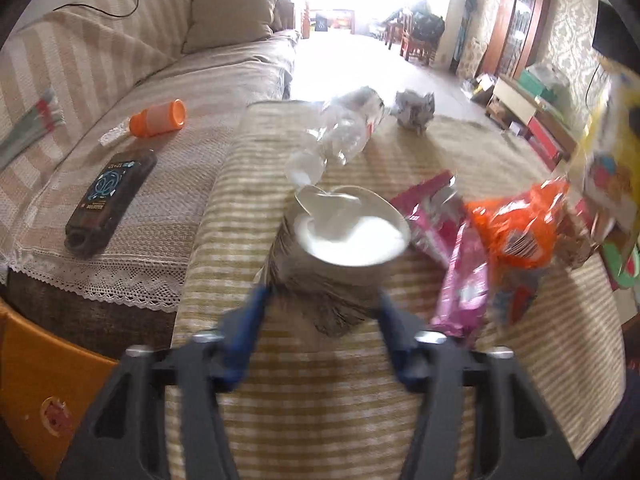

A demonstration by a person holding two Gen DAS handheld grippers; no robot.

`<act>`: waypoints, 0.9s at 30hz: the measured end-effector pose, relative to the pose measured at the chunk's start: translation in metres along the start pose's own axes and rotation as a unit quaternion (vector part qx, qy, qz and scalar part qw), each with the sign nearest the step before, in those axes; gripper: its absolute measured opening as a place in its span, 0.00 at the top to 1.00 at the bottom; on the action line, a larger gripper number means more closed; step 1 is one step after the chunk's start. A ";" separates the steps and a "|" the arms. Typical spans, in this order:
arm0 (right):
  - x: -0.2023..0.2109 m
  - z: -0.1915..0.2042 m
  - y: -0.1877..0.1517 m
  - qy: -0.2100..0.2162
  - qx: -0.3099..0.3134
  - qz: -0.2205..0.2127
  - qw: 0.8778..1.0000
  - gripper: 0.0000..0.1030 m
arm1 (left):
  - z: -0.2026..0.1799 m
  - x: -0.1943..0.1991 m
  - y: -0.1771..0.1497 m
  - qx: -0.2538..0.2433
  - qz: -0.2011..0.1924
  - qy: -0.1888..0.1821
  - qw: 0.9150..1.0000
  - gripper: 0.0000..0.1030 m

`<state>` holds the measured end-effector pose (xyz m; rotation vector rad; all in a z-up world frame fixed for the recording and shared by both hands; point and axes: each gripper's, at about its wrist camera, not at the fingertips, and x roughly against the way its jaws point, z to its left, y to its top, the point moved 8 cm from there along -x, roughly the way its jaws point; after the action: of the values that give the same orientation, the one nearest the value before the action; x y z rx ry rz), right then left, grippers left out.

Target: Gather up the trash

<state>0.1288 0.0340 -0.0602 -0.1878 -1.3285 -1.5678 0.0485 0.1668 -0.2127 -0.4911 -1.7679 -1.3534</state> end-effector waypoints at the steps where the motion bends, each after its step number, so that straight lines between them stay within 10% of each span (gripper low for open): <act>1: 0.005 -0.003 0.000 -0.002 0.000 -0.004 1.000 0.51 | -0.001 0.002 0.001 0.003 0.002 0.003 1.000 0.92; 9: 0.036 -0.019 -0.003 -0.010 0.003 -0.033 0.999 0.51 | -0.026 0.034 0.020 0.014 -0.035 -0.024 0.999 0.96; 11: 0.040 -0.024 -0.003 -0.011 0.000 -0.033 0.999 0.51 | -0.027 0.031 0.020 0.008 -0.032 -0.021 0.999 0.83; 13: 0.043 -0.031 -0.005 -0.012 -0.005 -0.033 0.999 0.50 | -0.027 0.024 0.017 -0.004 -0.025 -0.014 1.000 0.38; 16: 0.046 -0.039 -0.007 -0.013 -0.015 -0.032 0.999 0.49 | -0.023 0.008 0.019 -0.012 -0.019 -0.005 1.000 0.29; 27: 0.053 -0.049 -0.015 -0.021 -0.020 -0.030 0.999 0.49 | -0.019 -0.044 0.046 0.022 0.007 -0.025 0.999 0.26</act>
<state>0.1156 -0.0382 -0.0532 -0.2096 -1.3466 -1.6494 0.1138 0.1727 -0.2191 -0.5159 -1.8271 -1.3010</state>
